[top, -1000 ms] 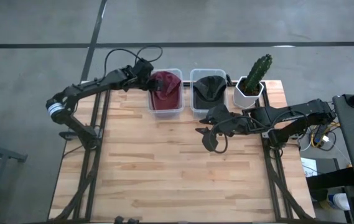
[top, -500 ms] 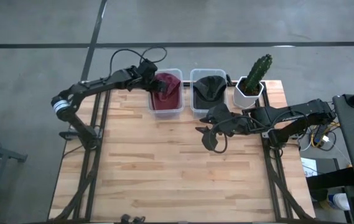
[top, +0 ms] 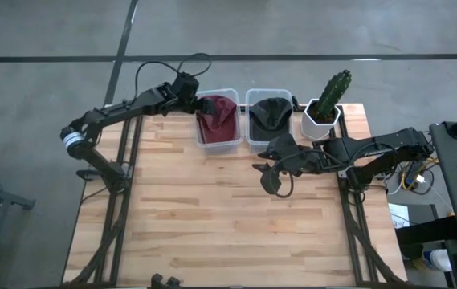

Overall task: Pick & Place hat
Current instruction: Put the red cap into the left transparent bin, then return to Home Position

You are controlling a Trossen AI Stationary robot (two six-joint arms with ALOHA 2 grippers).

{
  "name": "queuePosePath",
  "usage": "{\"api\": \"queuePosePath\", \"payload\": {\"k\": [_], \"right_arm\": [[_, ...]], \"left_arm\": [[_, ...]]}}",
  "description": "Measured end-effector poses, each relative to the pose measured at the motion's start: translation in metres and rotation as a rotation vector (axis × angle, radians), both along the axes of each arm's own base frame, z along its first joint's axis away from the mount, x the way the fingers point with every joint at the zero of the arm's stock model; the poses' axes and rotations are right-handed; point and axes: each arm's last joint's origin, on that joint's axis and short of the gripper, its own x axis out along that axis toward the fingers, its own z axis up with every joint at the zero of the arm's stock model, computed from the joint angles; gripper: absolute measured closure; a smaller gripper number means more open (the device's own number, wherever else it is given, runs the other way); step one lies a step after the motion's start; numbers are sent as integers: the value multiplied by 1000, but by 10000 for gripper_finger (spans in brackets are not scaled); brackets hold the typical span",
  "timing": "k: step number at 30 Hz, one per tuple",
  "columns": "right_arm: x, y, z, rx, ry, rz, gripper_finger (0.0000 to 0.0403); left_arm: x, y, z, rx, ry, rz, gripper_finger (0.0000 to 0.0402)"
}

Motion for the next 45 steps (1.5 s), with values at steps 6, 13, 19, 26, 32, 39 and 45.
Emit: {"api": "queuePosePath", "payload": {"k": [6,13,19,26,32,39,45], "right_arm": [[0,0,0,0,0,0,211],[0,0,0,1,2,1,211],[0,0,0,0,3,2,211],[0,0,0,-8,7,7,211],[0,0,0,-16,10,12,211],[0,0,0,-17,10,13,211],[0,0,0,-16,10,14,211]], "left_arm": [[-4,0,19,64,-40,11,197],[0,-23,57,19,-197,-164,197],[27,-83,52,-59,-170,-374,197],[42,-142,38,-6,-58,-361,197],[41,-161,10,-70,0,-363,197],[35,-162,-24,-112,67,-297,197],[32,-165,-37,-112,105,-289,197]]}}
